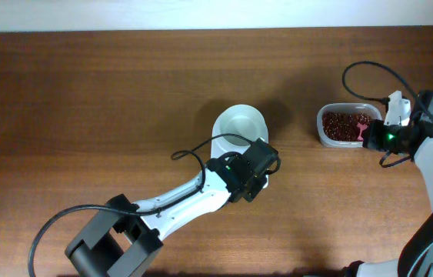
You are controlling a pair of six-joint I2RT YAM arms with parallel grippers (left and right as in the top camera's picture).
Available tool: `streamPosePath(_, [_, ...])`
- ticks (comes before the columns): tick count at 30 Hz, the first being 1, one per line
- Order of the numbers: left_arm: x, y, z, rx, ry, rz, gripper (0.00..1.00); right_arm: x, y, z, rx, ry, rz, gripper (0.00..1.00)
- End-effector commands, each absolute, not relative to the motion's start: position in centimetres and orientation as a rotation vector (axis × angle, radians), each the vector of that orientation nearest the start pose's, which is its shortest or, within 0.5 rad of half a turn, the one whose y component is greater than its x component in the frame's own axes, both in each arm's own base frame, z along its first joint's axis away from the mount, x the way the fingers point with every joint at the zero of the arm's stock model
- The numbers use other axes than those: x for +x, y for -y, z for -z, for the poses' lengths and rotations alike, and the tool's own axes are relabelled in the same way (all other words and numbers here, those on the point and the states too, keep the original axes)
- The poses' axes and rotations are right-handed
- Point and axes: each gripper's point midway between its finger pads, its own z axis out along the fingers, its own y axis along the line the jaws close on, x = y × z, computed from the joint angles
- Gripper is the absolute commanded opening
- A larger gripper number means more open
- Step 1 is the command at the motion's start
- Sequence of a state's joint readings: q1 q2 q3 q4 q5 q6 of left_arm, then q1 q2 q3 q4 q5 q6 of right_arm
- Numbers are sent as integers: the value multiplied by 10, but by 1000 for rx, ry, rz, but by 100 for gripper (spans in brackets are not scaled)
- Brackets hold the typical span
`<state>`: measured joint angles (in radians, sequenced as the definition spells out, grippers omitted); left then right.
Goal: Scoop and weigh 50g on scale
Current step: 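Dip the pink scoop into the red beans with the right gripper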
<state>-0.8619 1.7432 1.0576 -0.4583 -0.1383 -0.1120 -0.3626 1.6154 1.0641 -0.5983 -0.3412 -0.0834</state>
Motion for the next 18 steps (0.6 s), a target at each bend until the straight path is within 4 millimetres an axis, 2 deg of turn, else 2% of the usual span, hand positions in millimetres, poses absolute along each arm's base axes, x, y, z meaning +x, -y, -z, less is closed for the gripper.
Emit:
streamPosePath(1, [275,287,-42,976,-2515,105,0,366,64,-80,357,-2634,-434,4])
streamPosePath(5, [275,286,-42,977,-2517,103,0,364,53,-53,473,-2685,-578,4])
streamPosePath(7, [274,286,-42,978,-2520,101,0,364,47,-49,478,-2688,-637,4])
streamPosePath(10, [274,286,-42,979,-2520,101,0,364,48,-53,494,-2661,-692,4])
streamPosePath(16, [274,286,-42,979,-2520,101,0,355,76,-71,638,-2512,-905,4])
streamPosePath(18, [274,286,-42,979,-2520,101,0,357,71,-84,498,-2448,-986,4])
